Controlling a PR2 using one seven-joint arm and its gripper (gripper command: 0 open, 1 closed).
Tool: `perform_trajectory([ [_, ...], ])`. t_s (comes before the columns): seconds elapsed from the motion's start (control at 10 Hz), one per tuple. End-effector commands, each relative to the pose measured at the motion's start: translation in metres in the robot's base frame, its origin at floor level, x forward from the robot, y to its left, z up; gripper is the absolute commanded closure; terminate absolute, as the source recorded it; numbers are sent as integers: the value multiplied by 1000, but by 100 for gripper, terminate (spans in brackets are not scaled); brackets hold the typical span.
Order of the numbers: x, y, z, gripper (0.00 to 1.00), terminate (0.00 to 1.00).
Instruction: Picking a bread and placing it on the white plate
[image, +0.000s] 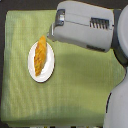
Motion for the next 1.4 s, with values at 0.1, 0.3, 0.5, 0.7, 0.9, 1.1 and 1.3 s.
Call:
perform_trajectory([
  [0.1, -21, -109, -17, 0, 0],
  [0.3, -31, -141, -24, 0, 0],
  [0.5, -32, -161, -27, 0, 0],
  [0.7, -31, -176, -28, 0, 0],
  [0.9, -23, -187, -24, 0, 0],
  [1.1, -24, -189, -25, 0, 0],
  [1.3, -31, -186, -23, 0, 0],
])
